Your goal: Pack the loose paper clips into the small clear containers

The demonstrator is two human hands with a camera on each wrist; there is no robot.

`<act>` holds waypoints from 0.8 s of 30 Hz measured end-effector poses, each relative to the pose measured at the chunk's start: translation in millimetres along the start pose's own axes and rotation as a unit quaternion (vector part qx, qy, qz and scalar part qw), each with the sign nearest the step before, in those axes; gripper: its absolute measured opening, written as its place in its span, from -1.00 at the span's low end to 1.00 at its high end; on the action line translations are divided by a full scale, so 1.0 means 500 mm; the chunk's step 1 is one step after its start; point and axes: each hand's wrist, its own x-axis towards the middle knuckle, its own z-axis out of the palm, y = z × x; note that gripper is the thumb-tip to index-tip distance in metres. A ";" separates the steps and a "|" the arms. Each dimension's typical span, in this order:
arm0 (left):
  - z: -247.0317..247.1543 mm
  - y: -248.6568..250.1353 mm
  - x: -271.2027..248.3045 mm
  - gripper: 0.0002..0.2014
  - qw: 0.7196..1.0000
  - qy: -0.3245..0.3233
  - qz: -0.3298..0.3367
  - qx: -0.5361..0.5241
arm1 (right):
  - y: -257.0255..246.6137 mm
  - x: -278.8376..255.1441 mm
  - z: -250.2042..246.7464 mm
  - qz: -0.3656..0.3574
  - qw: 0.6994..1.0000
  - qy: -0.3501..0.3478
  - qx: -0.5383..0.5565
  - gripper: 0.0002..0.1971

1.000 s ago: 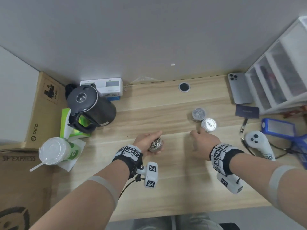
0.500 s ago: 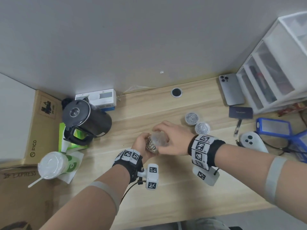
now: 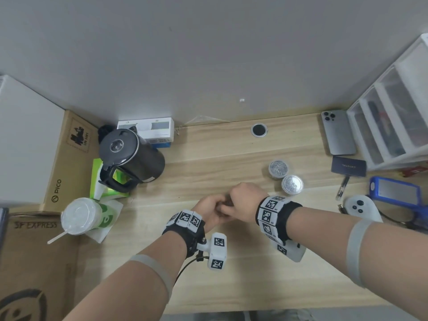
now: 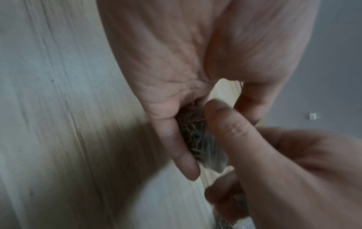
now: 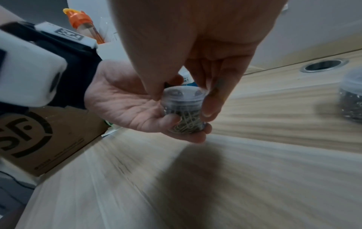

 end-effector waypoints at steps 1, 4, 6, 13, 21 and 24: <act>0.001 -0.004 0.000 -0.73 1.000 -0.006 -0.002 0.019 | -0.002 0.001 0.000 0.007 1.000 -0.003 -0.023 -0.57; 0.003 -0.006 0.000 -0.76 0.998 0.011 -0.001 0.058 | -0.003 0.005 0.006 -0.013 0.998 -0.003 -0.053 -0.58; -0.003 0.000 0.005 -0.79 0.997 0.028 0.006 0.074 | -0.001 0.007 0.007 -0.037 0.999 -0.014 -0.032 -0.57; 0.013 0.001 0.012 -0.69 0.995 0.055 0.026 0.074 | -0.010 0.004 -0.006 0.043 0.998 -0.029 0.026 -0.66; 0.024 0.021 -0.002 -0.53 0.982 0.055 -0.038 0.177 | 0.083 0.000 -0.003 0.087 0.992 -0.018 -0.087 -0.55; 0.003 0.023 -0.002 -0.60 0.985 0.077 -0.032 0.152 | 0.123 -0.008 -0.004 0.081 0.982 -0.023 -0.169 -0.58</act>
